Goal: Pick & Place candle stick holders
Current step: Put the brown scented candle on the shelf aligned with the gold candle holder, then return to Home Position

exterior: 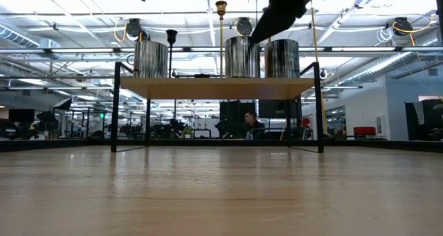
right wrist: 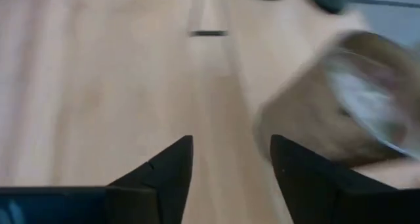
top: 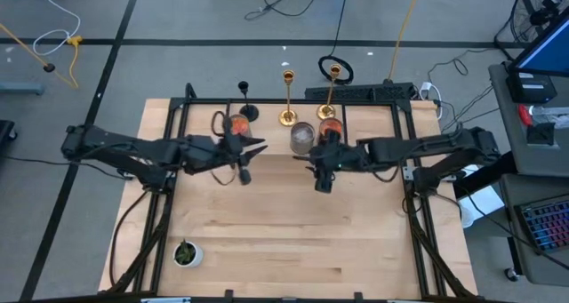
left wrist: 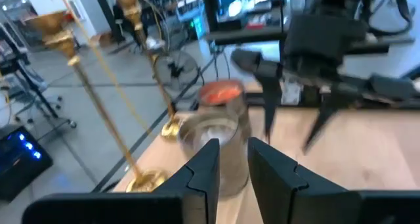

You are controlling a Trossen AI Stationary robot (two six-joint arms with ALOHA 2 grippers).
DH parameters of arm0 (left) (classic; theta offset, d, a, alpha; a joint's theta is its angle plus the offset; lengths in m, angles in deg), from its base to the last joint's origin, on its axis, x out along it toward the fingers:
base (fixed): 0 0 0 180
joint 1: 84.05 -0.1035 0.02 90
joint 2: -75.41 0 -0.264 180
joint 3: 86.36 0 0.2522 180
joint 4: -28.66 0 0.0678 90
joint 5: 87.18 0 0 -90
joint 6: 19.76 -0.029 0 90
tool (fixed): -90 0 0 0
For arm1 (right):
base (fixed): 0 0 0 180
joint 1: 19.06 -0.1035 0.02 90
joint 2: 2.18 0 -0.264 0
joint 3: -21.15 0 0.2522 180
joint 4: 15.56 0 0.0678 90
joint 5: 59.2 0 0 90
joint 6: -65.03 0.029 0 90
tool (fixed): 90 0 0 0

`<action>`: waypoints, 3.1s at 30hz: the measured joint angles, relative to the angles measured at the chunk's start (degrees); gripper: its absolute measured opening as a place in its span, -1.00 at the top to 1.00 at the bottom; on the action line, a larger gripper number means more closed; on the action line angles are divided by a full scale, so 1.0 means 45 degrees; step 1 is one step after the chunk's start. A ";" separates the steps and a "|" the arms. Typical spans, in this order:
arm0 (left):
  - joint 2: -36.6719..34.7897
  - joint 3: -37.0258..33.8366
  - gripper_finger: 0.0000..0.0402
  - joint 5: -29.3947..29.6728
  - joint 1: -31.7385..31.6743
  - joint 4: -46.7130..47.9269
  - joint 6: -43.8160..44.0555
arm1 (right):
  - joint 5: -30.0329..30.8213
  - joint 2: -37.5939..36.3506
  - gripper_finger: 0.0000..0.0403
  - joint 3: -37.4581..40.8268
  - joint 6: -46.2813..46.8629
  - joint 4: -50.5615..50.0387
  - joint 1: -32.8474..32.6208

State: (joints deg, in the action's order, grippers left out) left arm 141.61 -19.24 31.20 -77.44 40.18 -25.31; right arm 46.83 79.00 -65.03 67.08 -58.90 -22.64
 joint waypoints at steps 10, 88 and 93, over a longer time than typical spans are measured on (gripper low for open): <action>-0.1743 -0.0005 0.58 0.0141 0.0578 0.1966 0.0669 | 0.4428 -0.0033 -0.07 0.2192 0.2147 0.3710 -0.0730; -0.1737 0.0000 0.58 0.0151 0.0573 0.2551 0.0948 | 0.0046 -0.1205 -0.05 0.1905 -0.1627 0.7563 0.1561; -0.2088 0.0000 0.58 0.0157 0.0768 0.2694 0.0746 | 0.0040 -0.1307 -0.05 0.1092 -0.2323 0.5648 0.0907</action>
State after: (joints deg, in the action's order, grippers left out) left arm 132.22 -19.24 31.91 -73.99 52.30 -21.95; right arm 47.01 73.12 -60.11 56.62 -33.48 -18.56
